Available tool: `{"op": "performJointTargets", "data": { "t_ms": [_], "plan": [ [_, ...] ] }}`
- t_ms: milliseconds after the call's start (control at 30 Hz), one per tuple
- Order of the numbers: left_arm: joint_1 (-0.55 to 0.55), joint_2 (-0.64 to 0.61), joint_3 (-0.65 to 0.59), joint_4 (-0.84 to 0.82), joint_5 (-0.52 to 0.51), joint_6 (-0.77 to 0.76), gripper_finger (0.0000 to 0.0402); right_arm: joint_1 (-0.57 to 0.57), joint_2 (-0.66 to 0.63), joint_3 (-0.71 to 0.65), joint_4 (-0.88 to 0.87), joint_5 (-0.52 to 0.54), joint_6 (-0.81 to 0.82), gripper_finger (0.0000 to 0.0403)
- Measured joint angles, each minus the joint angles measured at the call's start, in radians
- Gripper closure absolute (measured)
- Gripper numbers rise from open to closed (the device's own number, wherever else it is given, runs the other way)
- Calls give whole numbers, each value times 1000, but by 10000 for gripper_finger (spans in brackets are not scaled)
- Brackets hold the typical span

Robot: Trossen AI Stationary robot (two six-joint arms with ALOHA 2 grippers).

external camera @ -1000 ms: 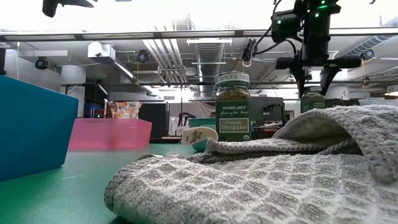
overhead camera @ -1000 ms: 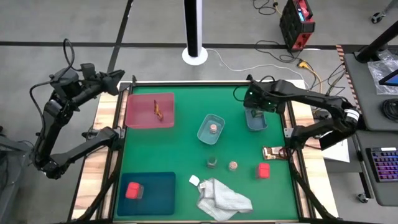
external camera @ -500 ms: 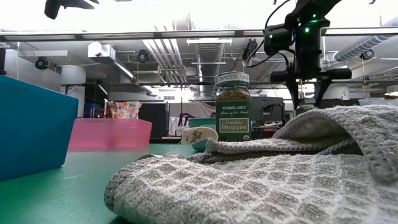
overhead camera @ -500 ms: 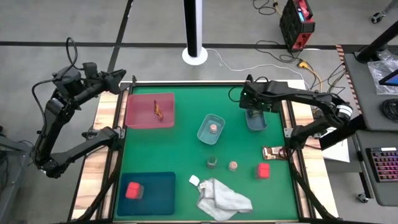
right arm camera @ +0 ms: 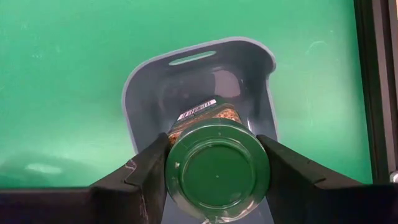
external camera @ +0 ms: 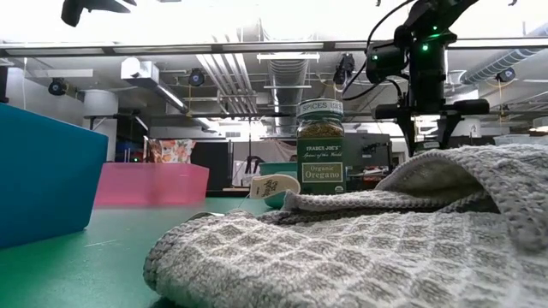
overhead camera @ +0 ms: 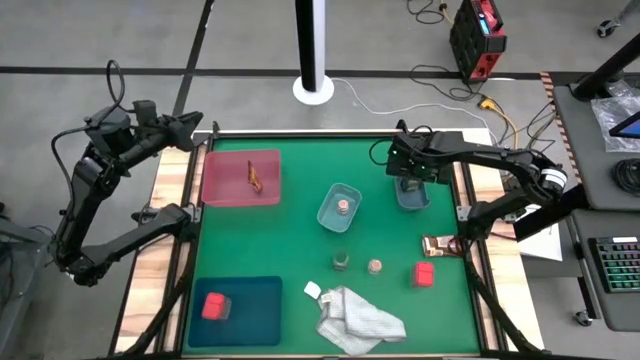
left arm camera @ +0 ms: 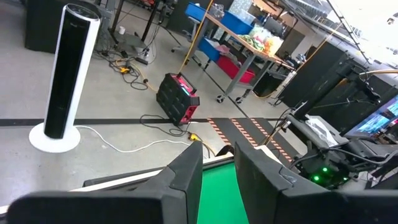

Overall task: Sort spices by type
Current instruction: Put the top middle green seasoning bottle into the blue bin

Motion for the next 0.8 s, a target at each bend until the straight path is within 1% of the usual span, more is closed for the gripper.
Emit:
{"op": "performJointTargets", "data": {
  "t_ms": [67, 233, 333, 433, 633, 800],
  "plan": [
    [0, 0, 0, 0, 0, 0, 324, -2, 1, 0, 0, 0, 0, 202],
    [0, 0, 0, 0, 0, 0, 324, -3, 1, 0, 1, 11, 3, 153],
    [0, 0, 0, 0, 0, 0, 324, -3, 0, 0, 0, 22, 4, 139],
    [0, 0, 0, 0, 0, 0, 324, -3, -3, 0, -2, 25, 3, 136],
    [0, 0, 0, 0, -1, 0, 324, -8, -12, 0, -9, 27, -8, 145],
    [0, 0, 0, 0, -6, 0, 324, -11, -45, 12, -22, 44, -16, 146]
  ]
}}
